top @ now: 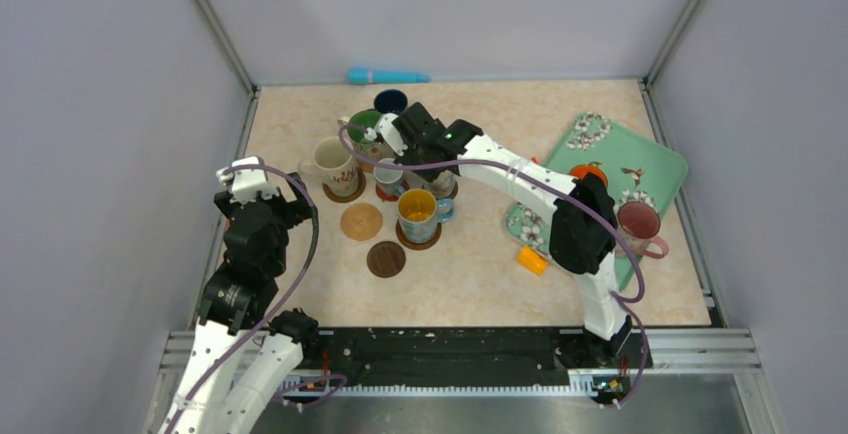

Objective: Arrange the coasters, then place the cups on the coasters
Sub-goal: Place the cup on the coaster.

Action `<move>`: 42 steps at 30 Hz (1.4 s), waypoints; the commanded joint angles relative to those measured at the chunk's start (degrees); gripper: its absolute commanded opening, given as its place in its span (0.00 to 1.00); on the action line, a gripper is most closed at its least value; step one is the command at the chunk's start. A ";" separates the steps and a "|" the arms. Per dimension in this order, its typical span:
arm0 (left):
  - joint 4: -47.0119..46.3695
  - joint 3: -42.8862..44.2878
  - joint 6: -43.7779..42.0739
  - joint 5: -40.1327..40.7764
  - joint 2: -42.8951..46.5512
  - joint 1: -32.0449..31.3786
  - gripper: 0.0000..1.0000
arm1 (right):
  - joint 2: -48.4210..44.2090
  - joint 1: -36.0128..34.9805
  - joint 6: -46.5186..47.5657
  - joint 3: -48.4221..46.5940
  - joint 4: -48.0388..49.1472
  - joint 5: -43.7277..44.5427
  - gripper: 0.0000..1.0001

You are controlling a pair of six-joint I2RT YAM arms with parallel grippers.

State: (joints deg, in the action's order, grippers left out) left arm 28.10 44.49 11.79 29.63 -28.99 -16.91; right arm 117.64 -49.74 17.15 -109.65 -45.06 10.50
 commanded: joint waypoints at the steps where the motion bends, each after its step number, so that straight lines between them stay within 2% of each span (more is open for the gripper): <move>1: -3.04 -0.15 -0.63 -0.10 0.61 0.22 0.98 | -0.88 -0.65 1.85 -4.59 2.74 3.38 0.02; 13: -3.05 -0.18 -0.71 0.08 0.75 0.23 0.98 | -1.13 -1.36 1.59 -4.62 2.73 3.55 0.20; 42: -3.23 -0.35 -0.63 -0.24 1.47 0.26 0.98 | -1.89 -1.81 3.58 -4.36 -2.50 1.80 0.13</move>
State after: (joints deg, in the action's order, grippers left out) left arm 27.81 44.36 11.79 29.61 -27.86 -16.91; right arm 117.71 -50.89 19.77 -111.57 -46.26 12.36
